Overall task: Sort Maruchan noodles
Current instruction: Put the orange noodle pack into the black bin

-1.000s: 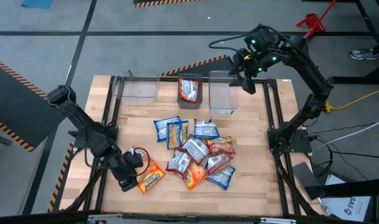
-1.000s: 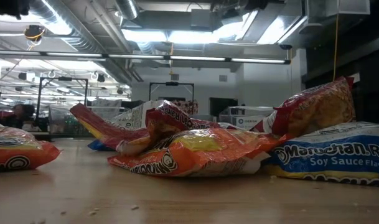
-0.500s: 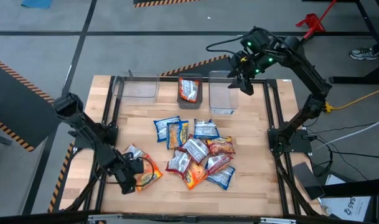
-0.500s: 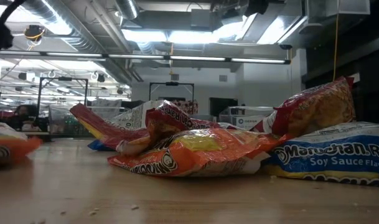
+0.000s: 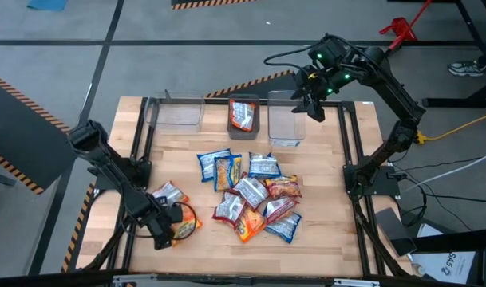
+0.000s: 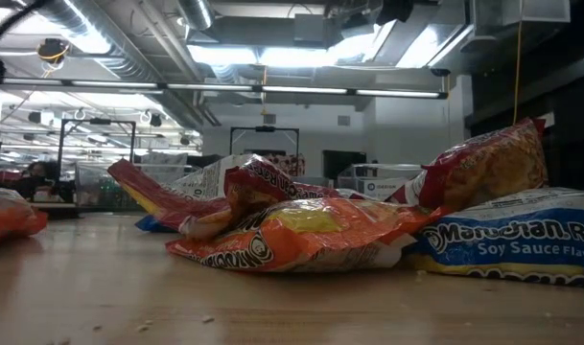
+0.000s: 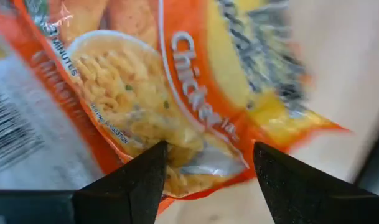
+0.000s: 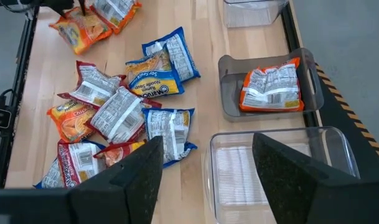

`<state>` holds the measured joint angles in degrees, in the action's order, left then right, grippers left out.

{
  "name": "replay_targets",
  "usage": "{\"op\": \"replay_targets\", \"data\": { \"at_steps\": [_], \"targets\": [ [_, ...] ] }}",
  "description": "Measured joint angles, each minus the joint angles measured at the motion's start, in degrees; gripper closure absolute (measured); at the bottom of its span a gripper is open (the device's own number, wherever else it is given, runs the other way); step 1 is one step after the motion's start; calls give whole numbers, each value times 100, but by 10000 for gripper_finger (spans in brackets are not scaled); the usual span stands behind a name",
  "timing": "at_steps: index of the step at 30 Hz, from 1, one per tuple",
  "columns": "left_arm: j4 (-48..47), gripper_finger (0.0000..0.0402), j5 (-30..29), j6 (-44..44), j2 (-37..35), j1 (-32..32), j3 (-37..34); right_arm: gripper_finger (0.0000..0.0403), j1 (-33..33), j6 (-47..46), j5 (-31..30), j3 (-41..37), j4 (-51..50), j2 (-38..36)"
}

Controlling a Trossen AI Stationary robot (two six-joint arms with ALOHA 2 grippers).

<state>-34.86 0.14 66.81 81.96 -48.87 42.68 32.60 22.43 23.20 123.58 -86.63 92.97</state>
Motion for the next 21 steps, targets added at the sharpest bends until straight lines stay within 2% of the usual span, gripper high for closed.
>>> {"op": "replay_targets", "data": {
  "at_steps": [6,11,15,18,21],
  "targets": [
    [-898,181,-239,15,-267,-41,555,168,2,-3,-1,-1,0,0],
    [-854,181,-828,-202,-155,-559,614,168,2,-8,2,1,0,0],
    [-1302,181,-1222,54,37,-854,611,168,2,-14,7,1,-2,0],
    [-1585,181,-1255,221,157,-977,602,168,2,-13,9,1,1,0],
    [-1474,181,-1195,389,203,-1005,601,168,2,-14,9,1,11,0]
  ]
}}
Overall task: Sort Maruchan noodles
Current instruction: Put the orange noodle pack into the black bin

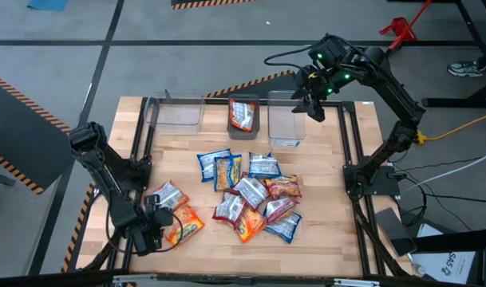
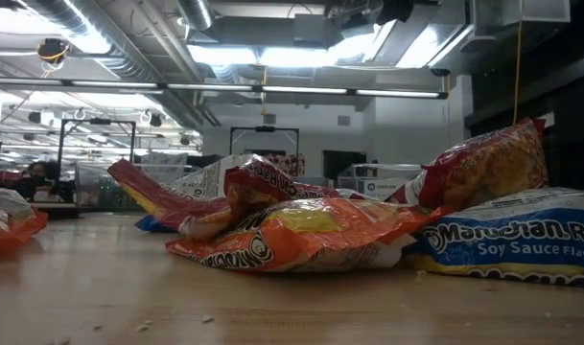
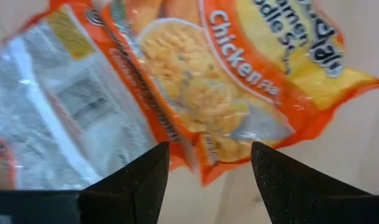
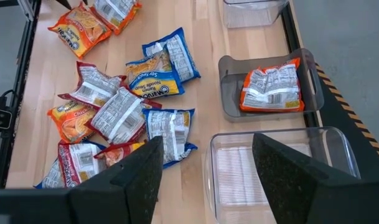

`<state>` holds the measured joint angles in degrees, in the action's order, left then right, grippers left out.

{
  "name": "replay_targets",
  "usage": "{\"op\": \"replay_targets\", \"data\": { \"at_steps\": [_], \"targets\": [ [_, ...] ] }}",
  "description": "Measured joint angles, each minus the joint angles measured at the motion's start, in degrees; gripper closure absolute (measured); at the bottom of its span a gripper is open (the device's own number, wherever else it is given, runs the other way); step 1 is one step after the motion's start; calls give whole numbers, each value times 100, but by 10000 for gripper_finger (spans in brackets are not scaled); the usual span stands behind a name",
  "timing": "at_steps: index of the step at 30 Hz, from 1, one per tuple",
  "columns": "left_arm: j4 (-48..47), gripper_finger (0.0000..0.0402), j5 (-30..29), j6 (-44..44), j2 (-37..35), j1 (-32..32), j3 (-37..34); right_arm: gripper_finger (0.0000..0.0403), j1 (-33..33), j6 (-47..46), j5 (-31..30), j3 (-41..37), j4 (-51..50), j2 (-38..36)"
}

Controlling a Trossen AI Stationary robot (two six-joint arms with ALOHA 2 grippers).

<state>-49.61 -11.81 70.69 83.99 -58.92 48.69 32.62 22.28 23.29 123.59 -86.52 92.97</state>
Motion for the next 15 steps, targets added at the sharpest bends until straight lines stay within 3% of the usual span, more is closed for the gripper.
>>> {"op": "replay_targets", "data": {
  "at_steps": [9,15],
  "targets": [
    [329,182,-114,30,93,-44,-53,169,0,-105,-2,0,7,0],
    [802,182,301,101,273,-35,-366,169,0,-151,-6,0,9,0]
  ]
}}
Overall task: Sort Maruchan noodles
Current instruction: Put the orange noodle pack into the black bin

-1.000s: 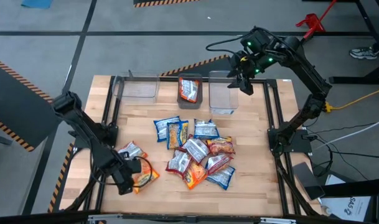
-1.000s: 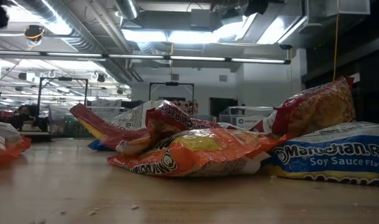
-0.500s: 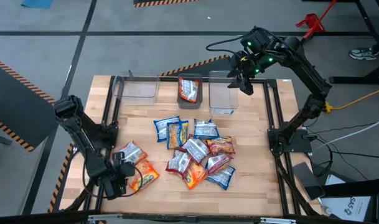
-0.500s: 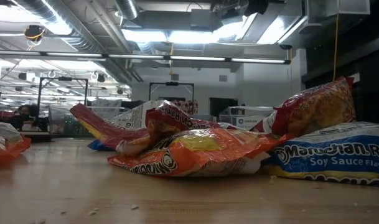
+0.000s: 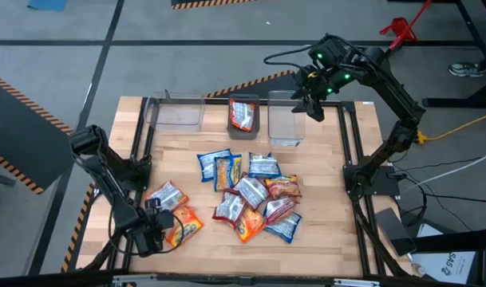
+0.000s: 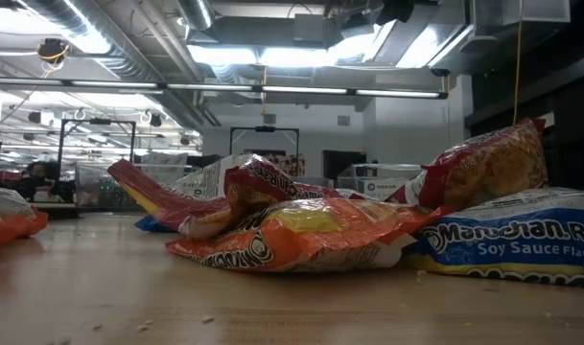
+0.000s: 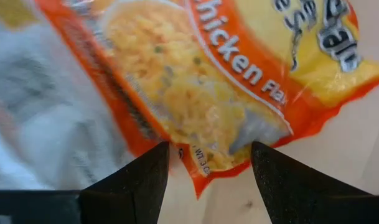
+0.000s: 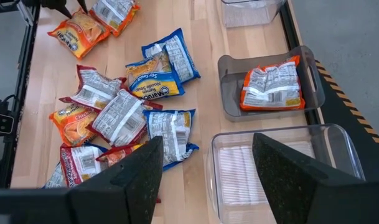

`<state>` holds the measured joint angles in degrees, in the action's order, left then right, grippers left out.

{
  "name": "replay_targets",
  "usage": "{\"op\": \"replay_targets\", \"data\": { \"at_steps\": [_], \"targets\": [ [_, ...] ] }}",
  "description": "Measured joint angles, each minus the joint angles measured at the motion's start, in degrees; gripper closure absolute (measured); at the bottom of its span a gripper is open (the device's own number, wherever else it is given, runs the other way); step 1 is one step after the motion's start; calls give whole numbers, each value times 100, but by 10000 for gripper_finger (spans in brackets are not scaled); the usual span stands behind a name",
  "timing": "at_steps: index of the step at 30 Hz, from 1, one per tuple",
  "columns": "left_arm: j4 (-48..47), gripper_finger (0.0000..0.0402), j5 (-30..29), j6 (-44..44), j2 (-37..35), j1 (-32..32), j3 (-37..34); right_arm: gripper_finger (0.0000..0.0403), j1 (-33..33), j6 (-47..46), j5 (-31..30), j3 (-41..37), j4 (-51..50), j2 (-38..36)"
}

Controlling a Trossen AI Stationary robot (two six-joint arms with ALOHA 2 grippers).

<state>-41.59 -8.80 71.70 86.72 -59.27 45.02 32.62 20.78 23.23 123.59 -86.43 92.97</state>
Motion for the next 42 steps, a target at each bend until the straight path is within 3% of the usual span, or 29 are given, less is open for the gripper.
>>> {"op": "replay_targets", "data": {
  "at_steps": [14,28,34,42],
  "targets": [
    [575,198,103,-173,72,92,-189,169,0,-43,-5,0,-2,0],
    [917,390,233,-158,72,757,-189,169,0,-103,-16,0,-70,0],
    [1157,398,339,108,71,1047,-30,169,2,65,-66,0,-68,0],
    [842,400,312,295,66,1646,652,169,4,255,-674,0,138,1]
  ]
}}
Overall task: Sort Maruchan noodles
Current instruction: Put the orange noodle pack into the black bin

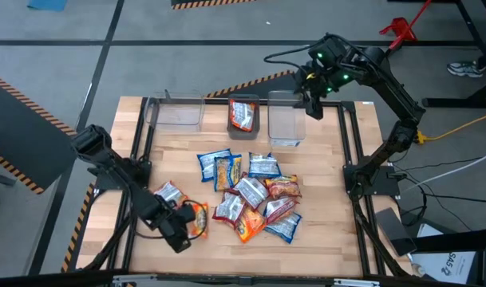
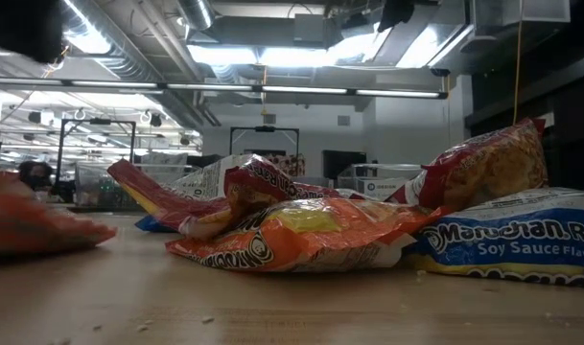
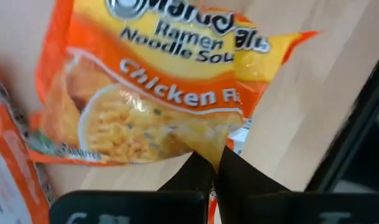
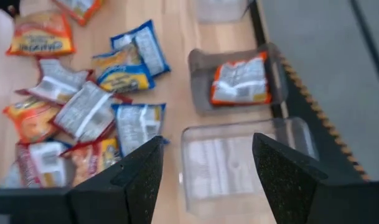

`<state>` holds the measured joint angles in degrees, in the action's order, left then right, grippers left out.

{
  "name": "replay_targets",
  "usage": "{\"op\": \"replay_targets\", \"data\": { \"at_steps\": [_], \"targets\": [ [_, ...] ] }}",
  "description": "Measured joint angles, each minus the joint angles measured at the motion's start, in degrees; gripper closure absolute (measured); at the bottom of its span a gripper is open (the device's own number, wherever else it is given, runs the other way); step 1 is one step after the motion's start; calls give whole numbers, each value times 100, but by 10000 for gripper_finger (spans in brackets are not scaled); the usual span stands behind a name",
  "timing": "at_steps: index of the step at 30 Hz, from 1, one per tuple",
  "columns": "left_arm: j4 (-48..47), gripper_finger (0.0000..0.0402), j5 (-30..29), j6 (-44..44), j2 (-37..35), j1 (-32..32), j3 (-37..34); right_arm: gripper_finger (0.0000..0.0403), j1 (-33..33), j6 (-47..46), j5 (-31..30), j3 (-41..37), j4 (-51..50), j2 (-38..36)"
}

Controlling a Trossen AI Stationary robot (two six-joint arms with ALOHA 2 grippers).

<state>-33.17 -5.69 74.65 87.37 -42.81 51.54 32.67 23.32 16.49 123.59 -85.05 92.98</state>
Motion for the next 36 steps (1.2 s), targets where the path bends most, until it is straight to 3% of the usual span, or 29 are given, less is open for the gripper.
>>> {"op": "replay_targets", "data": {
  "at_steps": [12,21,30,36],
  "targets": [
    [-1796,401,-116,-252,-2,1068,1765,169,0,19,67,2,856,1],
    [-3400,401,-338,-2305,-9,2295,2707,169,0,-99,63,2,870,1],
    [-3134,401,-413,-4823,-9,4215,2794,169,0,-238,-94,2,852,1],
    [-1760,401,-386,-6249,-9,5562,2794,169,0,-538,-103,2,852,1]
  ]
}}
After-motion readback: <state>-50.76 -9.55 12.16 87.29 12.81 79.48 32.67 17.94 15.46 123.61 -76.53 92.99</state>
